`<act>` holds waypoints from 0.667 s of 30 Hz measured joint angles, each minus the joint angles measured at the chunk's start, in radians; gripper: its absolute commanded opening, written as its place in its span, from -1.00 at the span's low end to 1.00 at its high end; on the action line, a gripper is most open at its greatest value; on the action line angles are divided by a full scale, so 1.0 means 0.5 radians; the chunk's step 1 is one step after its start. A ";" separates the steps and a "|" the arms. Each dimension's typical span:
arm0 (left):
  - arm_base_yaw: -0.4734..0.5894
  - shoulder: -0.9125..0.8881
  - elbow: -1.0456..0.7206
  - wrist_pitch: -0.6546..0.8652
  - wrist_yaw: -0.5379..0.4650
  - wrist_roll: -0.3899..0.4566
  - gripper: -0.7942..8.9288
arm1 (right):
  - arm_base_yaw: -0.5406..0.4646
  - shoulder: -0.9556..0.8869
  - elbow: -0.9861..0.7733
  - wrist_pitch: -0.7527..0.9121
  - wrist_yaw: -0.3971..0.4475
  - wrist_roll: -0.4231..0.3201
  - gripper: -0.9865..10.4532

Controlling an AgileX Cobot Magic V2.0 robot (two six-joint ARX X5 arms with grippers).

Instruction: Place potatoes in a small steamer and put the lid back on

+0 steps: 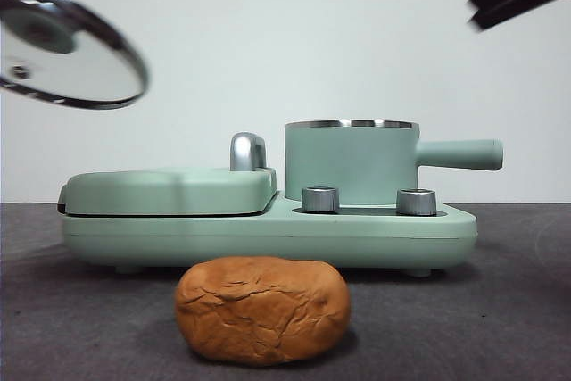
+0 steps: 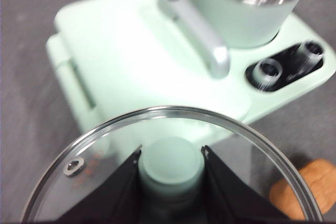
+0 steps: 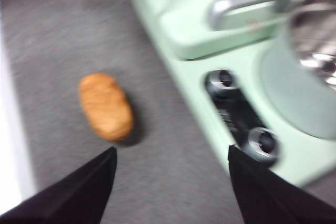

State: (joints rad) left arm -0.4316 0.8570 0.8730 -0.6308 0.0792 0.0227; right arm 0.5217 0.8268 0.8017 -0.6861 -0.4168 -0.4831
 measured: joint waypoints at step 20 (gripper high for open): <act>0.021 -0.303 -0.019 -0.063 -0.082 -0.077 -0.81 | 0.604 1.120 0.000 0.648 0.012 -0.036 -0.23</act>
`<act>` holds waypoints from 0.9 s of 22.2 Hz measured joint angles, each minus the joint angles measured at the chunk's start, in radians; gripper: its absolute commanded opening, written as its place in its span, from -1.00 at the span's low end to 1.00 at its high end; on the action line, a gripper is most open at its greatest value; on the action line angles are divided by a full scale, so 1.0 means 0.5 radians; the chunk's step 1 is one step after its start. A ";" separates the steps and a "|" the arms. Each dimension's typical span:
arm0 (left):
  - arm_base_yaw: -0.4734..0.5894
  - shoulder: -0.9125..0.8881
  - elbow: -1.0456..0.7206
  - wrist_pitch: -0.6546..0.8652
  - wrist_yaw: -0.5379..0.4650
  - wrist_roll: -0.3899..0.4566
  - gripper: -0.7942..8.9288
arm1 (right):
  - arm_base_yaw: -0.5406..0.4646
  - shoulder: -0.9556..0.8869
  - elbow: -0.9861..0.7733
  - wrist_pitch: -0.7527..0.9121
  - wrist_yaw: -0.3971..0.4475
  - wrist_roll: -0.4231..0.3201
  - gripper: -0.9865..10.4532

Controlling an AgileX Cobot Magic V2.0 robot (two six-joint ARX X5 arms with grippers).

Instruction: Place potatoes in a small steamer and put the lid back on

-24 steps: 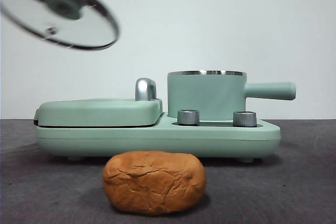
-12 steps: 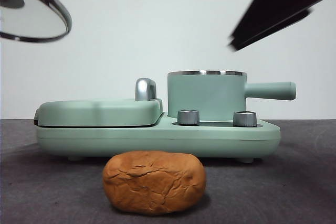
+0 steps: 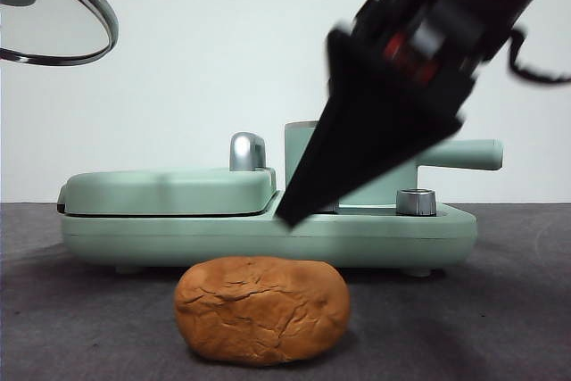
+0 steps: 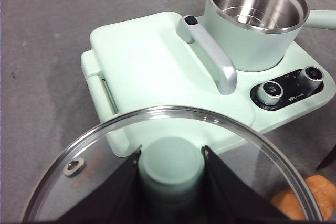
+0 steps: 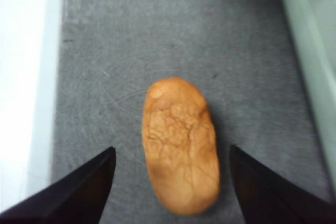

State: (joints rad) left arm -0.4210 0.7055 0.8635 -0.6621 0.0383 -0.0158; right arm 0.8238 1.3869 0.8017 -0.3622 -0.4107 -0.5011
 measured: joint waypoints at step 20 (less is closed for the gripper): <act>0.000 0.000 0.000 0.015 -0.027 0.000 -0.81 | 0.053 0.225 0.026 0.069 0.144 0.333 -0.47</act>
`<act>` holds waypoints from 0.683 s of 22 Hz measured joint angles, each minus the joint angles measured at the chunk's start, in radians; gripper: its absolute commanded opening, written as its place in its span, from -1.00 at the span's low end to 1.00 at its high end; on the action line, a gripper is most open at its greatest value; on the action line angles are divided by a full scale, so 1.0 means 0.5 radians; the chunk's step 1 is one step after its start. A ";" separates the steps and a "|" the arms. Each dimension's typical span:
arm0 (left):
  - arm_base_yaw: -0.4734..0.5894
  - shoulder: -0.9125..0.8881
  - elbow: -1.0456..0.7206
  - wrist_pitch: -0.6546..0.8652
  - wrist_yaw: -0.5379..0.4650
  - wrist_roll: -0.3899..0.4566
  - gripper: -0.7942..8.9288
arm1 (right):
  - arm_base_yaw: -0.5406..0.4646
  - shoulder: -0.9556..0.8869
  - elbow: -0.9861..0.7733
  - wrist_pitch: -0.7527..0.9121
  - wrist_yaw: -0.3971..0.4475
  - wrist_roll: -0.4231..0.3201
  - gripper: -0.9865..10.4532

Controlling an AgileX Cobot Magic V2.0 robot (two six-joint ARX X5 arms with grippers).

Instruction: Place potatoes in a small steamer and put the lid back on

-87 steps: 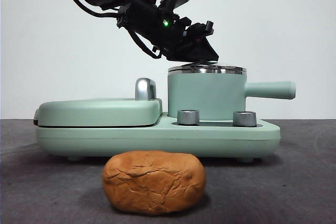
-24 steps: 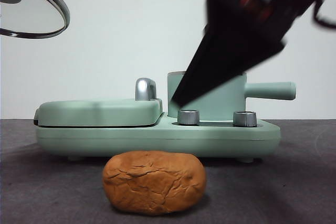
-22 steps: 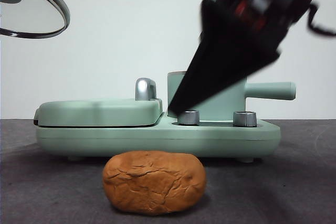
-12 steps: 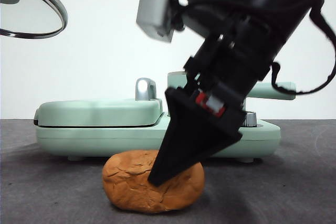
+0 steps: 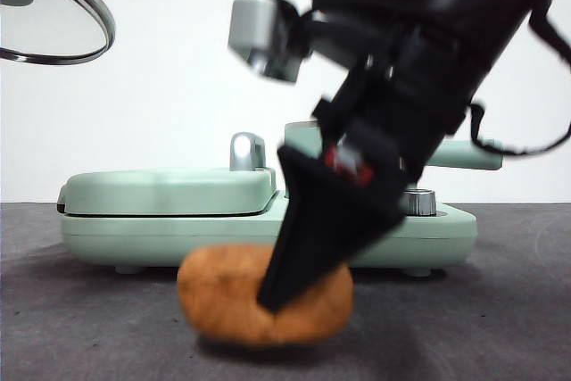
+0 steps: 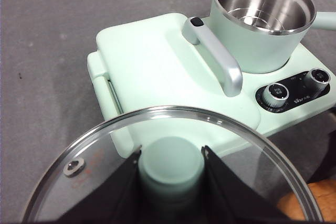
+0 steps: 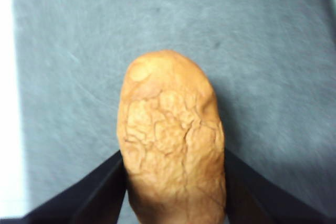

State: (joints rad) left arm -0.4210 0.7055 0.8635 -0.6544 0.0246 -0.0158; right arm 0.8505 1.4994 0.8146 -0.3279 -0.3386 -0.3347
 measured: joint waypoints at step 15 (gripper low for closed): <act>0.000 0.000 0.000 0.042 0.000 0.001 -0.81 | -0.468 -0.432 0.761 -0.699 0.550 0.799 -0.46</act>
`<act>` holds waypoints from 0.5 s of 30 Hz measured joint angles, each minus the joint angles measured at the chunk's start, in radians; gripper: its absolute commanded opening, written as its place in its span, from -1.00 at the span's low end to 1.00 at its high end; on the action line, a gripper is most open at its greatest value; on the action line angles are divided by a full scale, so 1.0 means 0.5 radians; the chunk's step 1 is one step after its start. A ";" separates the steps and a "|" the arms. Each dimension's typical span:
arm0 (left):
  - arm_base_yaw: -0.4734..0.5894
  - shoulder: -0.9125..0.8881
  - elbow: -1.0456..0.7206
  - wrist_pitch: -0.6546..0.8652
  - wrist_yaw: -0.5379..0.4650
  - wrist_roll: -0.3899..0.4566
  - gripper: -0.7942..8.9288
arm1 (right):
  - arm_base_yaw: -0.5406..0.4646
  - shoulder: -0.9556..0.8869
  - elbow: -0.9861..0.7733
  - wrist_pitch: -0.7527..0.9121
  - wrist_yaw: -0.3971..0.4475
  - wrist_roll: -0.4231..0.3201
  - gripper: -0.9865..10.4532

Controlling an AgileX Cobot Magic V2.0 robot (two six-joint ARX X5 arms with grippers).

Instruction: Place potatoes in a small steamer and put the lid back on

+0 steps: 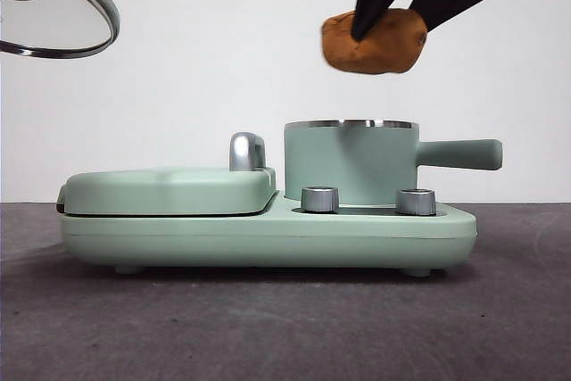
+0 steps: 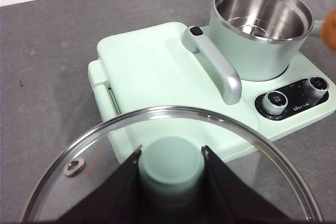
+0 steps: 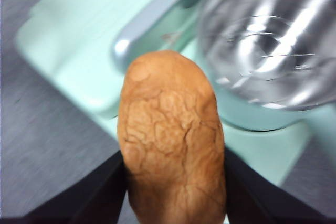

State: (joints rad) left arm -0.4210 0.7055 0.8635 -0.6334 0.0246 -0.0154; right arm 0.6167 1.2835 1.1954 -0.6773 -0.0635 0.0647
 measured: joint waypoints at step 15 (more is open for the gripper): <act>0.000 0.000 0.000 0.000 0.000 -0.001 -0.81 | -0.374 0.816 0.682 -0.022 -0.188 -0.029 -0.46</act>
State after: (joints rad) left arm -0.4210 0.7055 0.8635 -0.6334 0.0246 -0.0158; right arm 0.4297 1.6913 1.5364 -0.6884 -0.1577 0.0502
